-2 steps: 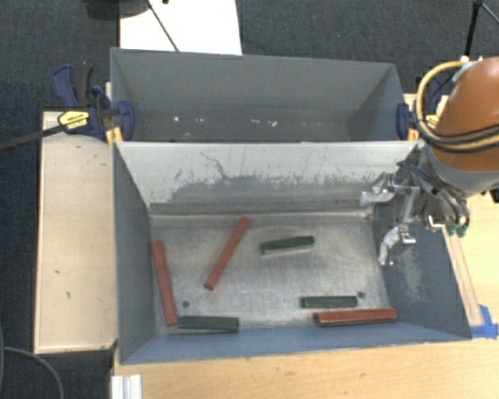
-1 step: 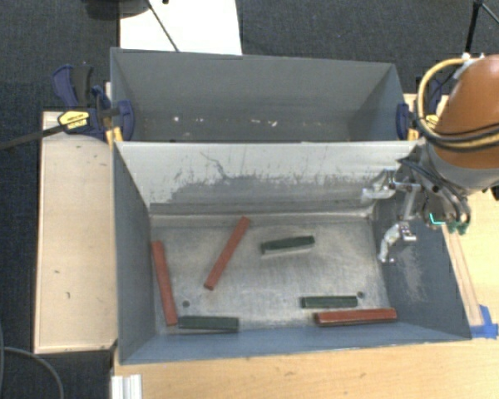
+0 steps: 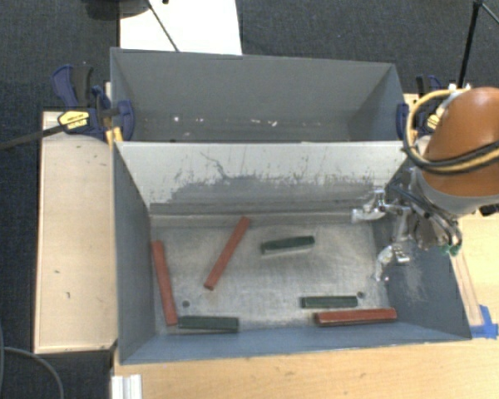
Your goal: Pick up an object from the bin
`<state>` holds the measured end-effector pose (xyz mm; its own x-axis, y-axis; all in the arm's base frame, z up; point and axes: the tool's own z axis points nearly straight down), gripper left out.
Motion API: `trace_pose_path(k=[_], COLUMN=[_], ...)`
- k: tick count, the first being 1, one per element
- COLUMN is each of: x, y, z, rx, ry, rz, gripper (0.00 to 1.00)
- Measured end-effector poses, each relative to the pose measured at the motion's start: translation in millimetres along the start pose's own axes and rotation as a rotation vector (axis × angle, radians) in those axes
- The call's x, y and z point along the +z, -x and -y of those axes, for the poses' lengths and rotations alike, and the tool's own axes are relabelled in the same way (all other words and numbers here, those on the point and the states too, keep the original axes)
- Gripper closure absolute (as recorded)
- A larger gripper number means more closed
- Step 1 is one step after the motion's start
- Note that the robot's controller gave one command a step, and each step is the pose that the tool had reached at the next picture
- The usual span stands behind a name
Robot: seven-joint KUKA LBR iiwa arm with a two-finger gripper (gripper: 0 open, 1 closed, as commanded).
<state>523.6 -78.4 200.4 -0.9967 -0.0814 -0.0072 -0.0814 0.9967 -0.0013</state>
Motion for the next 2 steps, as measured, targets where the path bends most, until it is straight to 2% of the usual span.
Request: trace_pose_path(k=[1, 2], x=[57.3, 126.8], y=[-38.5, -43.0], z=[-8.4, -14.6], rx=[-0.002, -0.225], ry=[0.001, 0.0], rz=[-0.003, 0.005], gripper=[0.0, 1.0])
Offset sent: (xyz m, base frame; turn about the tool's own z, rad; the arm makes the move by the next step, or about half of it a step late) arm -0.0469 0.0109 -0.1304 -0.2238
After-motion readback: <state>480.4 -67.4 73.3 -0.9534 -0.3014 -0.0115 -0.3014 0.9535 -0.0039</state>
